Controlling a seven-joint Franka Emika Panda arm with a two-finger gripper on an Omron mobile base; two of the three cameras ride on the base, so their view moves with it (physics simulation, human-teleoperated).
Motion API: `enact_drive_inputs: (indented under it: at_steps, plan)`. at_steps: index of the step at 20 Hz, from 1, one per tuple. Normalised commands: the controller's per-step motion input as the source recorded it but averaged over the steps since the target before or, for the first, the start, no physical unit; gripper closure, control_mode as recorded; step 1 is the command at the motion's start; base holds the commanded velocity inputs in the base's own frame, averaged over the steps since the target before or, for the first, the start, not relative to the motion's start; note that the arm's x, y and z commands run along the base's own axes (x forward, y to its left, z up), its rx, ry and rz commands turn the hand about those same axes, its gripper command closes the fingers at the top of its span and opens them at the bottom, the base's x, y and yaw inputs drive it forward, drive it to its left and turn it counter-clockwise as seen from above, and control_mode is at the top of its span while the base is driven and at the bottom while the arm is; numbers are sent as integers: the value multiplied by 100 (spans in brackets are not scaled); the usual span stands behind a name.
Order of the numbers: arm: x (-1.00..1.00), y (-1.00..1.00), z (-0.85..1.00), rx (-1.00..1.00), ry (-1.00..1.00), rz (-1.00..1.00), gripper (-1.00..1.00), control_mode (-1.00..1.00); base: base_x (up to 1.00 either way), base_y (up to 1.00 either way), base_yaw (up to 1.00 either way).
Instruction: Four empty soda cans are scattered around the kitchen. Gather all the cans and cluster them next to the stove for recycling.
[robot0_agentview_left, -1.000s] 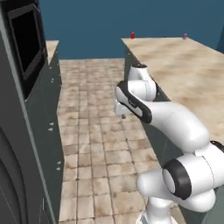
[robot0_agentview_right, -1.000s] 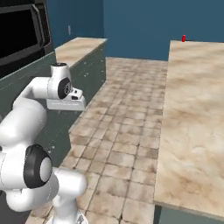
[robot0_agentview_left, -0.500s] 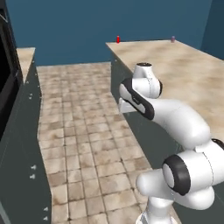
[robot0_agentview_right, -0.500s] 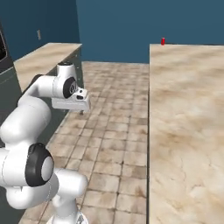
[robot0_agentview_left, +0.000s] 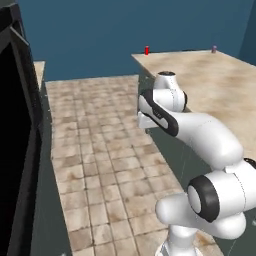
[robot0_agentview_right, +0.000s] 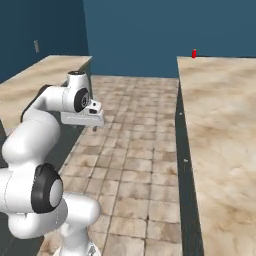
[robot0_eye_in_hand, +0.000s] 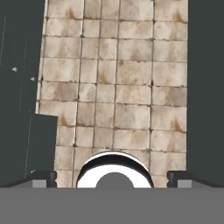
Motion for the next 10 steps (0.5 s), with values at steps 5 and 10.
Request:
enact_drive_inputs:
  at_steps: [5, 10]
  plan:
    - [0, 0, 0, 0, 0, 0, -100, 100, 100, 58, -1]
    - [0, 0, 0, 0, 0, 0, -100, 100, 100, 21, -5]
